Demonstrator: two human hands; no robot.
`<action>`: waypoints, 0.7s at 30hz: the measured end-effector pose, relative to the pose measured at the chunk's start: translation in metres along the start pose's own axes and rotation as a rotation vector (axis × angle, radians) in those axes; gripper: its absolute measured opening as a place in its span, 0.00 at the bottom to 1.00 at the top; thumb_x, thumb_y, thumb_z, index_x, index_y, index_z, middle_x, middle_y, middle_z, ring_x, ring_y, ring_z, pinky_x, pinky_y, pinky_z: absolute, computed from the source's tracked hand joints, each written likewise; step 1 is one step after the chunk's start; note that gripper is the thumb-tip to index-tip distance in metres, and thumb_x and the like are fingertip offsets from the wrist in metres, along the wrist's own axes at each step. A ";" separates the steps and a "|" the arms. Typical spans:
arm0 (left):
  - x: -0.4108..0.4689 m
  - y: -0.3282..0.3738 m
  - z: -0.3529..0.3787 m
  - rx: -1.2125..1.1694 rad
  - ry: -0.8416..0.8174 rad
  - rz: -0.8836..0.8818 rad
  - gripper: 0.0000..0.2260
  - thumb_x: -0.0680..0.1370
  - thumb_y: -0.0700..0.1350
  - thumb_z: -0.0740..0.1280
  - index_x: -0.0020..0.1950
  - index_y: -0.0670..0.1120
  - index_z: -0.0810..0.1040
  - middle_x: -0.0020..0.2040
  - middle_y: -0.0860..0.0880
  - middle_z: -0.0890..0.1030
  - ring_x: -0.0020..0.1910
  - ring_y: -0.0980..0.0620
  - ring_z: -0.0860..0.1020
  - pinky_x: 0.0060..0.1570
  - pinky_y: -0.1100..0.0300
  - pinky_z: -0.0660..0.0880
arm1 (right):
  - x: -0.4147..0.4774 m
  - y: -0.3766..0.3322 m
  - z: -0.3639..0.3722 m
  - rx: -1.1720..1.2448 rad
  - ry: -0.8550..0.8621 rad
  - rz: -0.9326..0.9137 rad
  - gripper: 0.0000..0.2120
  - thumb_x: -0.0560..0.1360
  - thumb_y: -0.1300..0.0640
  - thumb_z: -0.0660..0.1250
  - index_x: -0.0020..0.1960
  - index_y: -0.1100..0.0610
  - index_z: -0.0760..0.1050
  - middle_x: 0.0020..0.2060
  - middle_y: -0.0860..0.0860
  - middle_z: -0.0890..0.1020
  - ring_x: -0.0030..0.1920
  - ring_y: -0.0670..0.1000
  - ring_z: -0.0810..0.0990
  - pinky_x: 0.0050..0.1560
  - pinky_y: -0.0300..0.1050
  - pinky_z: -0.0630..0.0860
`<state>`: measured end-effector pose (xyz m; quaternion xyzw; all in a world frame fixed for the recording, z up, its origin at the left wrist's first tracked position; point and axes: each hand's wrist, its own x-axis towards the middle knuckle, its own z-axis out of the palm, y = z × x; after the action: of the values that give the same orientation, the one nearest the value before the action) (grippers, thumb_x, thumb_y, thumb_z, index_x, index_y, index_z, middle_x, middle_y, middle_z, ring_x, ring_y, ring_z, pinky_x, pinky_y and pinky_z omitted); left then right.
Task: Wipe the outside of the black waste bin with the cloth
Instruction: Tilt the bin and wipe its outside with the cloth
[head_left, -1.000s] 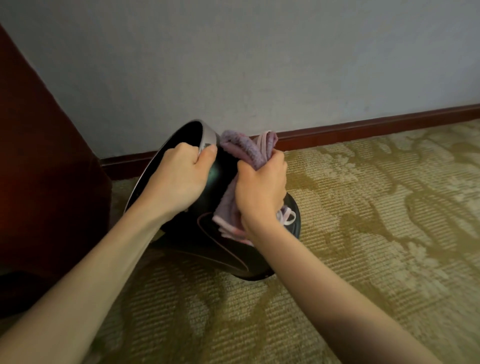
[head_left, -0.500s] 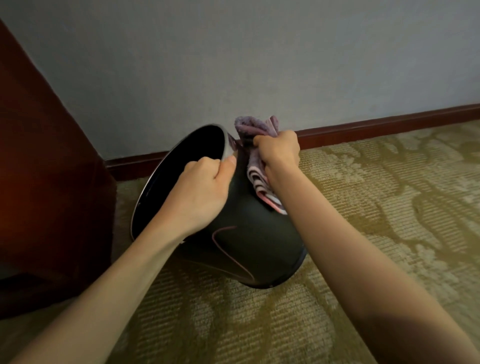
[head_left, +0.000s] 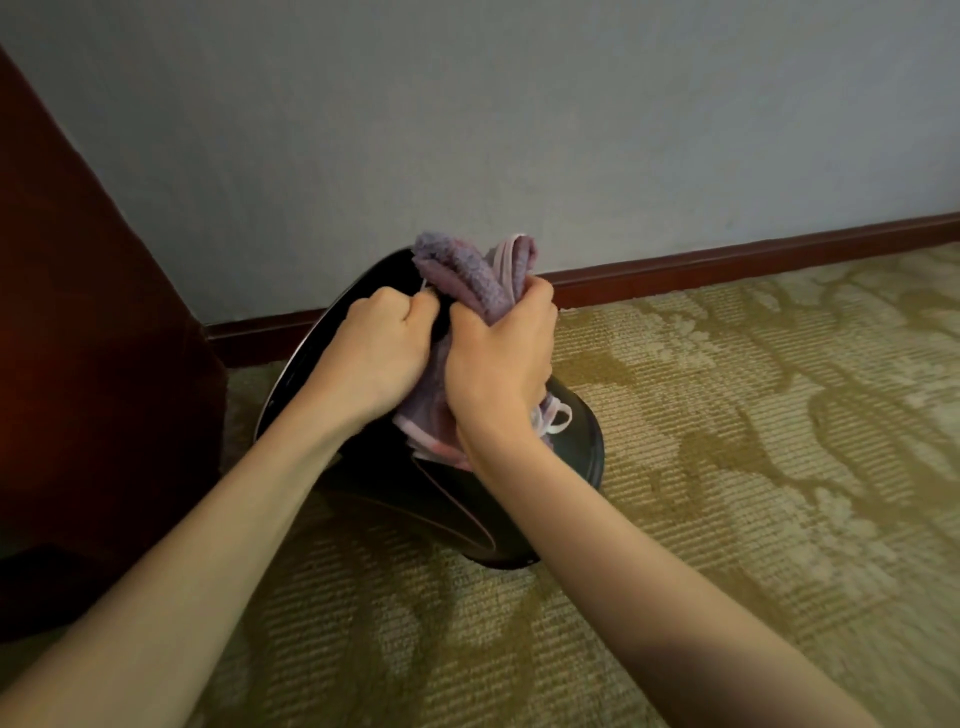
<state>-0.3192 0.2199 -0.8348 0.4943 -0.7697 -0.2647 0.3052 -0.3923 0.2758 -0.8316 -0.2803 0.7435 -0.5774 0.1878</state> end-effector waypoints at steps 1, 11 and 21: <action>0.000 0.001 0.001 -0.006 -0.001 -0.002 0.18 0.79 0.49 0.54 0.33 0.42 0.69 0.45 0.31 0.79 0.48 0.35 0.76 0.41 0.49 0.67 | 0.003 0.000 0.000 -0.017 -0.001 -0.008 0.19 0.71 0.52 0.66 0.60 0.55 0.67 0.58 0.53 0.73 0.59 0.58 0.73 0.53 0.52 0.69; -0.020 0.008 0.010 0.023 -0.002 0.131 0.23 0.80 0.52 0.54 0.25 0.46 0.64 0.24 0.49 0.69 0.26 0.49 0.69 0.29 0.55 0.60 | 0.069 0.021 -0.013 -0.135 -0.101 0.074 0.14 0.69 0.52 0.68 0.51 0.57 0.74 0.49 0.54 0.80 0.49 0.58 0.79 0.47 0.48 0.73; -0.005 -0.010 -0.008 -0.008 0.036 0.052 0.25 0.79 0.52 0.56 0.23 0.45 0.60 0.22 0.51 0.65 0.25 0.51 0.67 0.28 0.55 0.62 | 0.096 0.107 -0.050 -0.116 -0.082 0.257 0.21 0.71 0.56 0.69 0.62 0.61 0.74 0.51 0.50 0.78 0.40 0.48 0.75 0.29 0.33 0.66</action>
<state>-0.3060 0.2205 -0.8375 0.4776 -0.7757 -0.2506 0.3277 -0.5181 0.2708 -0.9170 -0.2169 0.7970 -0.4926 0.2739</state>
